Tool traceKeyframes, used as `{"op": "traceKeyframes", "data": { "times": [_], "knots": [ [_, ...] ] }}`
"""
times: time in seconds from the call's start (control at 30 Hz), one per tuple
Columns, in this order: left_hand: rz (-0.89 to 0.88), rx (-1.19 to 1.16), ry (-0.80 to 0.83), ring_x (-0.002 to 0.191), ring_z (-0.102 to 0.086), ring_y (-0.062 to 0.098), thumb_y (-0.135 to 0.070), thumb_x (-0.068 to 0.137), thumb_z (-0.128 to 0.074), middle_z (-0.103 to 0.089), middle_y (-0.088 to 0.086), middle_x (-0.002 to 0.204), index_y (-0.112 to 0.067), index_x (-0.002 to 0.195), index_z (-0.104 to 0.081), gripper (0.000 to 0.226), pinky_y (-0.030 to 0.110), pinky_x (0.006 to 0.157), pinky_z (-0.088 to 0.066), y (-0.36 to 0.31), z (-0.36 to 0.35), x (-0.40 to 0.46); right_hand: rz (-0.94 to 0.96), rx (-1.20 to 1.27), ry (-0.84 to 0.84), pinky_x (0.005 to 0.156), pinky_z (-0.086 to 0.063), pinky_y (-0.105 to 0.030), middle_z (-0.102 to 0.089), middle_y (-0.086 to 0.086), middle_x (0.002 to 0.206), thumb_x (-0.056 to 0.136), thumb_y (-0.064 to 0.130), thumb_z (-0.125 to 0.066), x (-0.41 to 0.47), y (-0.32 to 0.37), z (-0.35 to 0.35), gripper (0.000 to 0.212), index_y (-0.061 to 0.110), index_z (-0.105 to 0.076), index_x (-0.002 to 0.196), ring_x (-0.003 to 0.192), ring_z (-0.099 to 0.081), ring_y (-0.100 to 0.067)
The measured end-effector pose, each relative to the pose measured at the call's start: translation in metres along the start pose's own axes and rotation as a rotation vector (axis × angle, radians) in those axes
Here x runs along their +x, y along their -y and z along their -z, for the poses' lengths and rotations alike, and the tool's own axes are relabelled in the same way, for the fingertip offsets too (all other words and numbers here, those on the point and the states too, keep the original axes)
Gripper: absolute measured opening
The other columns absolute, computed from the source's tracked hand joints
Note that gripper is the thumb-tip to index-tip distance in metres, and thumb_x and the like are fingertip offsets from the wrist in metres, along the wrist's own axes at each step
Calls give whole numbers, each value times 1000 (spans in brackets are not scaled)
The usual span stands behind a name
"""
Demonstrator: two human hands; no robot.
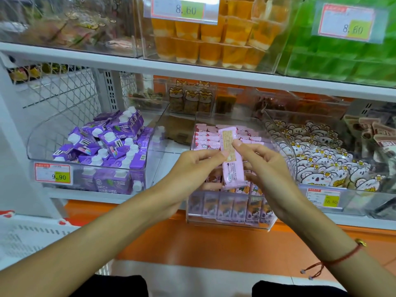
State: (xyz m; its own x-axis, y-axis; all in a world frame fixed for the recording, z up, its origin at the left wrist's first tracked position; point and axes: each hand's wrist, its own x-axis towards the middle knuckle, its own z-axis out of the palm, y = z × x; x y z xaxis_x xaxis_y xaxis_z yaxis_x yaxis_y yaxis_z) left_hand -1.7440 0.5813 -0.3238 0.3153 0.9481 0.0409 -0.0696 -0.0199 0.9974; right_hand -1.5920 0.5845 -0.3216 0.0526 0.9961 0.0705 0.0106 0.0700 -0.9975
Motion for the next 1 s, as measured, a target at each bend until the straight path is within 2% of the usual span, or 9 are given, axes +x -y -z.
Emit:
{"op": "traceKeyframes", "data": {
  "times": [0.2, 0.27, 0.37, 0.47, 0.57, 0.67, 0.73, 0.87, 1.0],
  "knots": [
    [-30, 76, -22, 84, -69, -2, -28, 92, -60, -74, -10, 96, -32, 103, -63, 13, 13, 63, -54, -8, 8, 1, 74, 7, 74, 67, -56, -21, -68, -22, 101, 83, 39, -64, -1, 1, -1, 35, 15, -63, 109, 84, -64, -36],
    [-85, 132, -14, 95, -68, 2, -24, 91, -61, -73, -7, 106, -32, 116, -61, 26, 16, 77, -55, -11, 14, 2, 155, -3, 102, 71, -55, -20, -70, -14, 100, 79, 41, -63, -1, 0, -1, 38, 21, -62, 111, 91, -68, -29],
    [-217, 224, -17, 105, -64, 1, -8, 88, -64, -69, -9, 112, -31, 113, -60, 35, 17, 93, -49, -15, 21, 0, 275, -60, 168, 87, -53, -24, -67, -4, 111, 78, 34, -67, -1, -1, 1, 39, 25, -59, 116, 105, -65, -15],
    [-270, 255, -53, 112, -61, 6, 3, 82, -67, -67, 0, 115, -20, 112, -59, 38, 26, 103, -45, -14, 25, 2, 357, -66, 223, 90, -50, -22, -66, 0, 115, 76, 22, -70, -2, -2, 2, 37, 22, -60, 112, 113, -60, -11],
    [-275, 241, -60, 109, -63, 8, 3, 81, -68, -67, 2, 115, -18, 112, -58, 39, 25, 101, -47, -11, 25, 3, 381, -63, 228, 90, -50, -22, -67, 2, 114, 77, 19, -71, -2, -2, 2, 38, 22, -61, 113, 114, -59, -10],
    [-275, 152, -89, 102, -66, 6, -3, 82, -69, -68, -1, 113, -17, 117, -56, 39, 17, 85, -52, -10, 24, 4, 389, -108, 199, 94, -49, -25, -65, 6, 117, 79, 16, -72, -2, -3, 1, 48, 29, -58, 123, 116, -58, -8],
    [-266, 36, -137, 102, -68, 11, -10, 83, -69, -69, 1, 114, -13, 121, -54, 41, 22, 84, -55, -12, 24, 5, 391, -118, 175, 90, -49, -18, -65, 12, 114, 79, 16, -74, -2, -2, -1, 53, 34, -55, 125, 110, -60, -3],
    [-260, -80, -189, 100, -69, 12, -16, 83, -69, -71, 3, 112, -10, 121, -51, 42, 26, 78, -58, -15, 22, 6, 406, -57, 128, 81, -51, -14, -69, 10, 108, 81, 12, -71, -3, 1, -3, 35, 23, -63, 114, 98, -66, -4],
    [-376, 11, -190, 116, -61, 8, -10, 77, -74, -54, -6, 137, -24, 138, -37, 72, 29, 92, -53, -16, 30, 7, 314, 11, 95, 86, -54, -25, -71, 3, 110, 87, 20, -63, 0, 1, -5, 27, 19, -64, 114, 98, -67, -8]
  ]
}}
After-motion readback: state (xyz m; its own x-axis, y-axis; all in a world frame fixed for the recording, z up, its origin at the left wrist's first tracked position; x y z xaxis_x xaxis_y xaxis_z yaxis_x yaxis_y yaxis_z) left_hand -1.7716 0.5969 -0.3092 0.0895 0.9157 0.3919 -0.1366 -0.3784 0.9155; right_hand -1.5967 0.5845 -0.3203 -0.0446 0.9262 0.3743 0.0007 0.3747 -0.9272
